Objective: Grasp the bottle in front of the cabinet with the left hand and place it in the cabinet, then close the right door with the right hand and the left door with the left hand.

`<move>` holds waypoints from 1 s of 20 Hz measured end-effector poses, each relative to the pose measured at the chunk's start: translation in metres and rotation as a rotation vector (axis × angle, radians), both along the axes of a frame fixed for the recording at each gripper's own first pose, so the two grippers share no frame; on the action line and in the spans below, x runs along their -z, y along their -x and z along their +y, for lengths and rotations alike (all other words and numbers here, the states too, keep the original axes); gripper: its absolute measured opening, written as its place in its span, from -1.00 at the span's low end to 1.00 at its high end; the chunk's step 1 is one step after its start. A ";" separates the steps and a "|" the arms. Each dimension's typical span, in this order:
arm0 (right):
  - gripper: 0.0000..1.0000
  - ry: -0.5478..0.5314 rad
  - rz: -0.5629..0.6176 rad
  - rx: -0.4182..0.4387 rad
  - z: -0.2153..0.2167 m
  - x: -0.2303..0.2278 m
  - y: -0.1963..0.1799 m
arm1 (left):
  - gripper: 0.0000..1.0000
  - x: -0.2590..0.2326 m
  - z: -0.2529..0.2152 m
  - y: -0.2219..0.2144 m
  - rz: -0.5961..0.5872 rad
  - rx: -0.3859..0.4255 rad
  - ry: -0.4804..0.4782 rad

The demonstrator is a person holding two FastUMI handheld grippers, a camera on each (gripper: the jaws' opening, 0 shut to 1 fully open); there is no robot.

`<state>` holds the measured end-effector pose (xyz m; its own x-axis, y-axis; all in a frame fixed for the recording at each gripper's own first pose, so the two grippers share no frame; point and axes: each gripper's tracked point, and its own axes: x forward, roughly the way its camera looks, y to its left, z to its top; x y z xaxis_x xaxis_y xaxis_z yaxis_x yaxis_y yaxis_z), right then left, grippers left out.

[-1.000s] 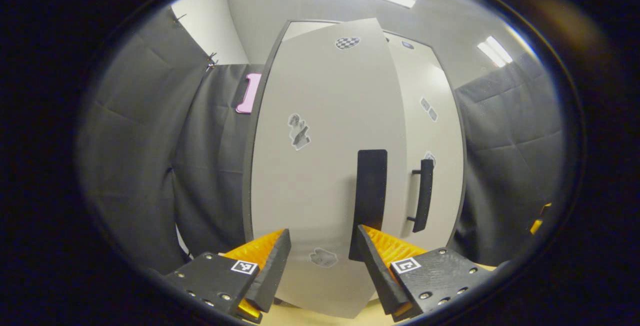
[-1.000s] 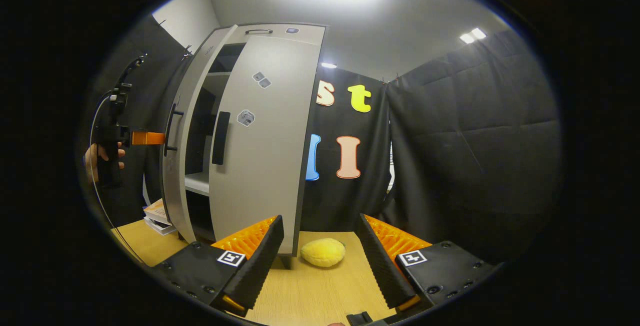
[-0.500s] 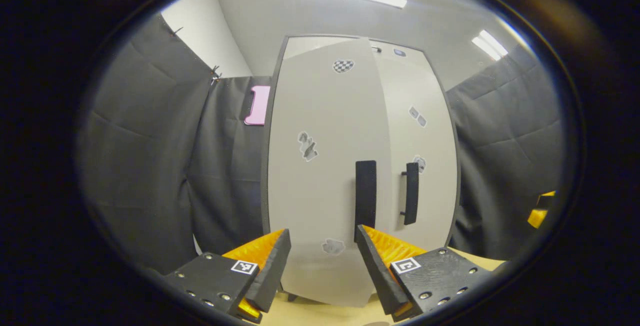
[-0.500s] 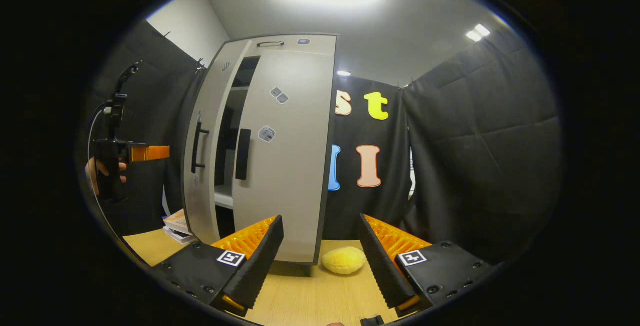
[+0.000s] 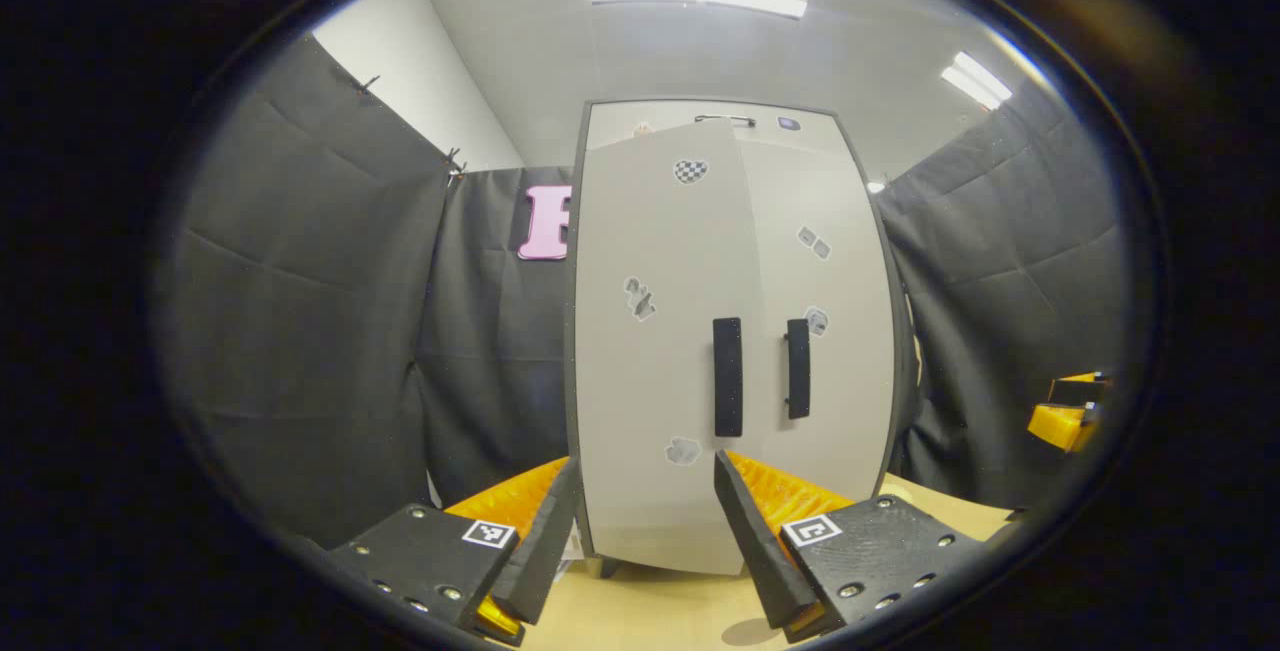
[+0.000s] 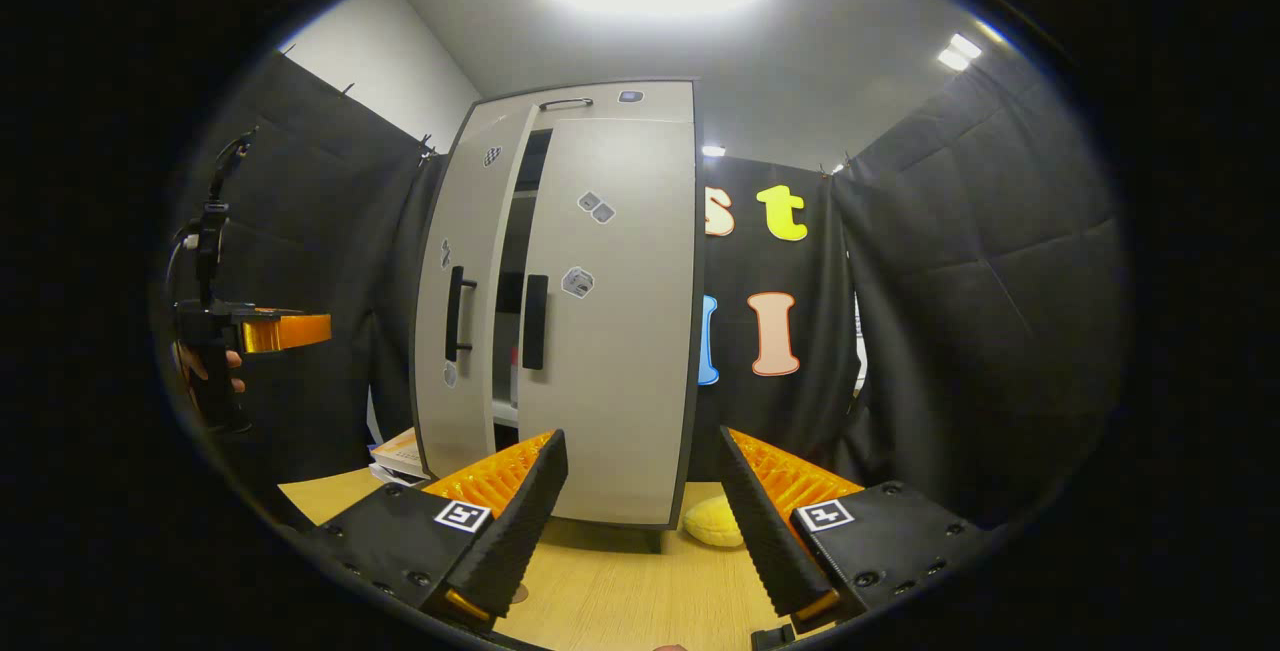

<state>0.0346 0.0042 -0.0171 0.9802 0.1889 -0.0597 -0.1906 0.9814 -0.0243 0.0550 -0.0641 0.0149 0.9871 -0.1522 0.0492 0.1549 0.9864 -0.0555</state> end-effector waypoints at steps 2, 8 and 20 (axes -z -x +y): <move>0.90 0.001 -0.016 0.002 0.003 -0.007 0.010 | 0.62 -0.001 0.011 0.015 -0.006 -0.012 -0.016; 0.90 -0.011 -0.018 0.002 0.018 -0.020 0.042 | 0.75 0.001 0.037 0.053 -0.019 -0.036 -0.046; 0.84 -0.021 -0.018 0.024 0.036 -0.030 0.088 | 0.76 -0.002 0.054 0.108 -0.056 -0.042 -0.090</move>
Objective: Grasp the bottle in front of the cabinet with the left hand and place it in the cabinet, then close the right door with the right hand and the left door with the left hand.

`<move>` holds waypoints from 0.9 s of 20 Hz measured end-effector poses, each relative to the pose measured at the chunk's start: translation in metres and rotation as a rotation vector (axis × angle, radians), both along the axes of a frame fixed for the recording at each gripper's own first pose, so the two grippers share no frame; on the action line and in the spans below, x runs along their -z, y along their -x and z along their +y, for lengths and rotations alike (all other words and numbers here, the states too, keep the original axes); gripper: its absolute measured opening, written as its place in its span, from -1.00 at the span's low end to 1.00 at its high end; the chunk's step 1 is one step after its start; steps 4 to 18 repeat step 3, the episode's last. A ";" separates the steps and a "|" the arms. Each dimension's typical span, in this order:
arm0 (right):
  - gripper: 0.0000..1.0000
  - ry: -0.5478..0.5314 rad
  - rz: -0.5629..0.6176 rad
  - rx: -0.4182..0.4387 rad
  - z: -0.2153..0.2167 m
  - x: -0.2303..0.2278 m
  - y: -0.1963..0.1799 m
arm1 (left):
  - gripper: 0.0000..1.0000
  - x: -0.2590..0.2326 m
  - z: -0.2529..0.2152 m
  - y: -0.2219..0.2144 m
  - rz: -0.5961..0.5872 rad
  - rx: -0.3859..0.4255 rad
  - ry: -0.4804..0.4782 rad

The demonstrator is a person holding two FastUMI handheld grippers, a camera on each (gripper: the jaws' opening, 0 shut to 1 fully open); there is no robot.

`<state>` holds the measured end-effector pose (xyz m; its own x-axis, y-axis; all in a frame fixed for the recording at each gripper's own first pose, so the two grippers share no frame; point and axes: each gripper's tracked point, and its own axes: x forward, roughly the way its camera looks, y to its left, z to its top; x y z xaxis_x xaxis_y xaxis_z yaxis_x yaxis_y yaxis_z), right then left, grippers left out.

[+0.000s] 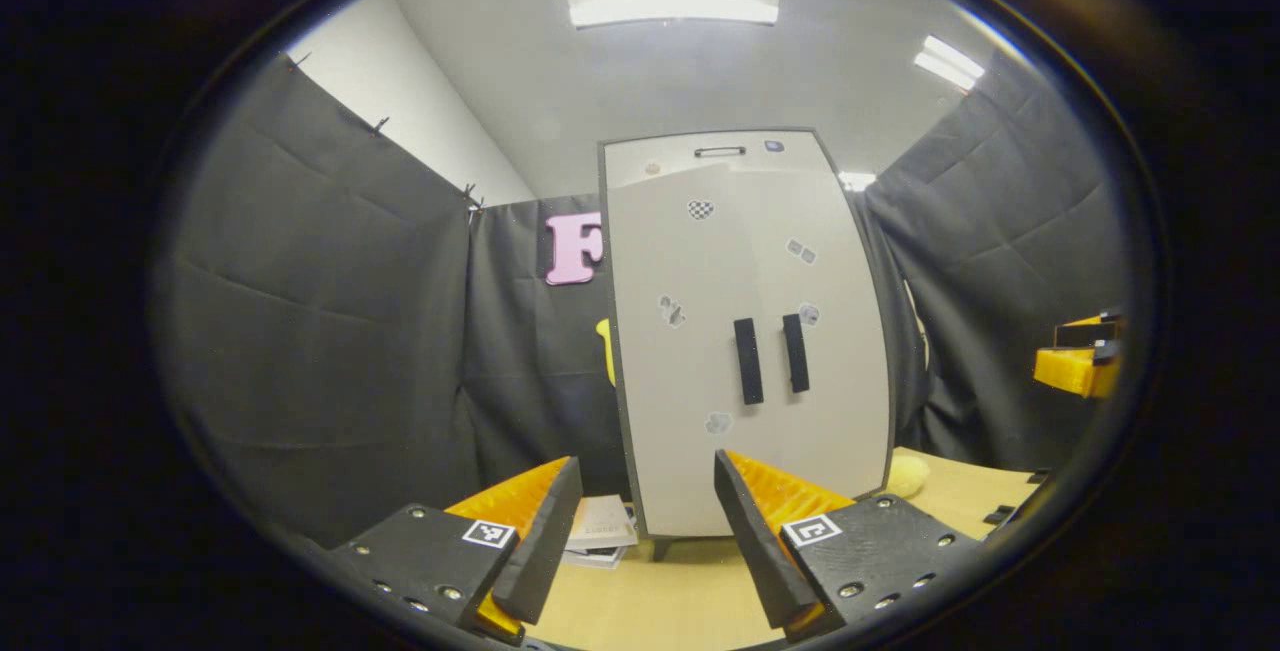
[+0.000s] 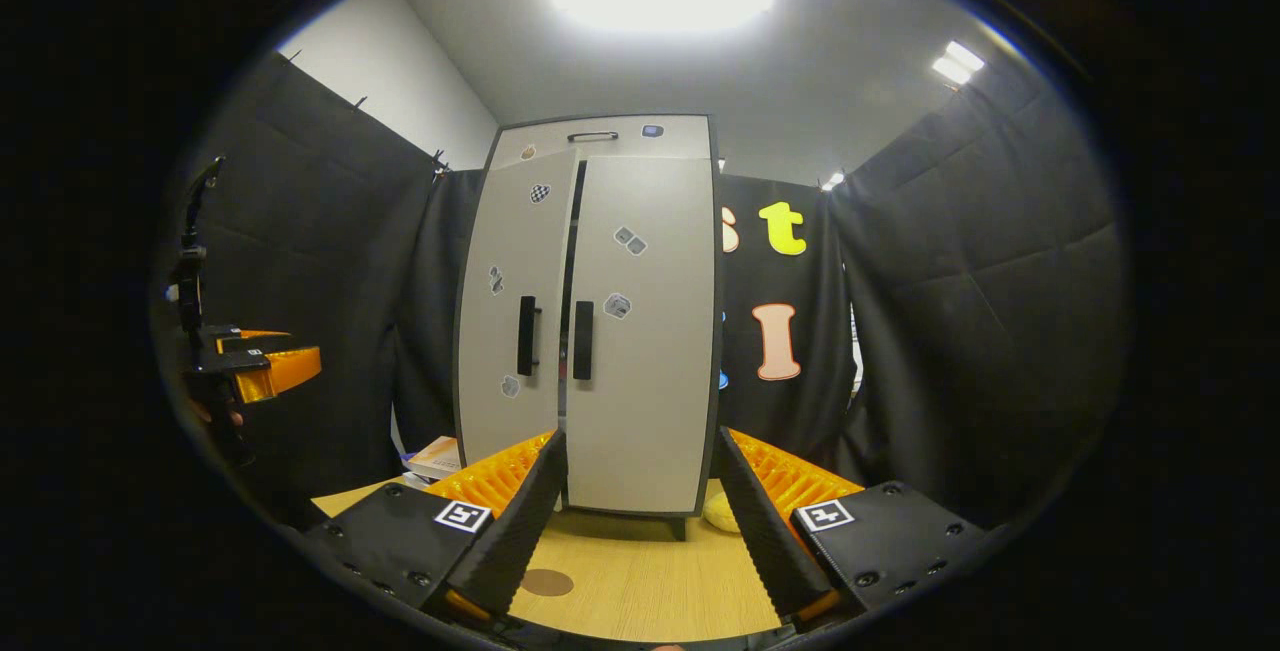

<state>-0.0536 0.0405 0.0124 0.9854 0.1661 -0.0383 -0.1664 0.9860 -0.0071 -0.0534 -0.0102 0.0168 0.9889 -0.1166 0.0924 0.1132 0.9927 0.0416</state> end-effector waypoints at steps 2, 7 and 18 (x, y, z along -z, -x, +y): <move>0.90 -0.011 0.005 0.006 0.001 0.001 0.000 | 0.76 0.002 -0.002 0.005 -0.005 -0.003 -0.013; 0.90 -0.015 0.008 0.008 0.003 0.003 0.002 | 0.76 0.004 -0.004 0.005 -0.007 -0.005 -0.016; 0.90 -0.015 0.008 0.008 0.003 0.003 0.002 | 0.76 0.004 -0.004 0.005 -0.007 -0.005 -0.016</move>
